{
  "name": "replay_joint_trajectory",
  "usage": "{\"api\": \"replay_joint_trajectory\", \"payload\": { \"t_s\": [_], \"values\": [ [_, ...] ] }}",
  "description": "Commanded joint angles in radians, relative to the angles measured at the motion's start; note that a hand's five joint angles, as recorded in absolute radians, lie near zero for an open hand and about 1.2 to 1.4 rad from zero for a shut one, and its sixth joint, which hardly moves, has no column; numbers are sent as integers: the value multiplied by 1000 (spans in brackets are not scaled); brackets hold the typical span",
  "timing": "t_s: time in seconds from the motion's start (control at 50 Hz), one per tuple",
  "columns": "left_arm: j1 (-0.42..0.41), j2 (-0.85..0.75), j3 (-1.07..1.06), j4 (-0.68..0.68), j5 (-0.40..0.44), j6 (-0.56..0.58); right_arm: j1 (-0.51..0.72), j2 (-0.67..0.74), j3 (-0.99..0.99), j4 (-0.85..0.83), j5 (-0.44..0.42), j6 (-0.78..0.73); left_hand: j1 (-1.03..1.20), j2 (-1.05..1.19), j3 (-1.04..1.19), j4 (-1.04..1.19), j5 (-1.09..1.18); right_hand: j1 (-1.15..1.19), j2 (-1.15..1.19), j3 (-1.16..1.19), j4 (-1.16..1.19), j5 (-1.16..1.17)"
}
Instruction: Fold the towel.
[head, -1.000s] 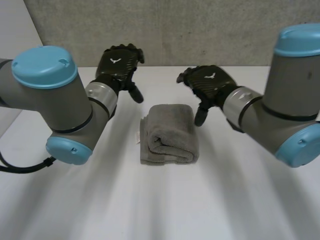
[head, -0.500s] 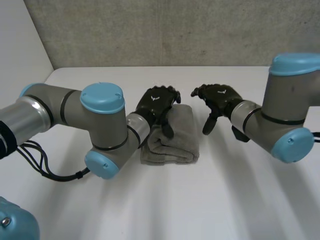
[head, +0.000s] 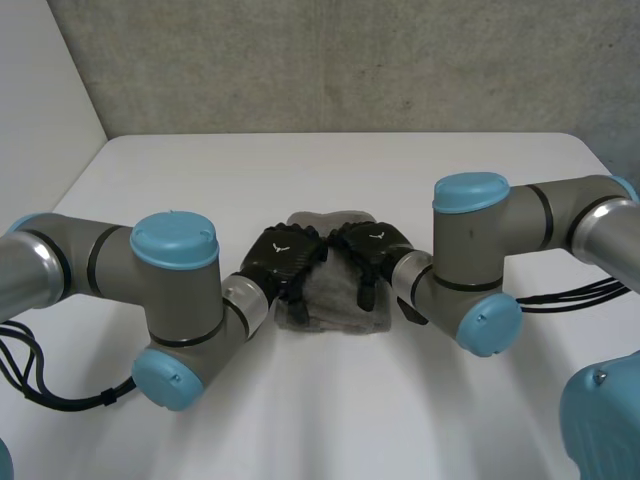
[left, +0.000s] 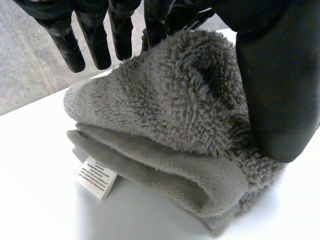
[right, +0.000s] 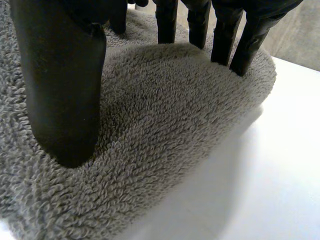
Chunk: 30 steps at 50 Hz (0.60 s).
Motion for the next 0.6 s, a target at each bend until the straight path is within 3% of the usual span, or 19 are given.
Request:
{"api": "replay_joint_trajectory", "payload": {
  "t_s": [0.02,0.24,0.34,0.44,0.6],
  "values": [
    [4,14,-14,19,-42,46,16,51,-114,83,40,-7,-18,-19,-18,-13,-6,-67,-69,-56,-69,-60],
    [34,127,-8,6,-58,35,-9,-66,-100,107,41,-7,-24,-24,-24,-18,-12,-67,-69,-56,-69,-60],
    [33,211,4,-3,-58,19,-56,-213,-77,107,51,-7,-30,-30,-30,-24,-17,-67,-69,-56,-69,-60],
    [34,309,36,-47,-59,-29,-105,-389,-35,101,130,-6,-41,-42,-42,-36,-29,-67,-69,-56,-69,-60],
    [73,402,121,-141,-65,-99,-131,-544,50,92,255,-3,-53,-54,-54,-48,-41,-67,-69,-56,-69,-60]
  ]
}}
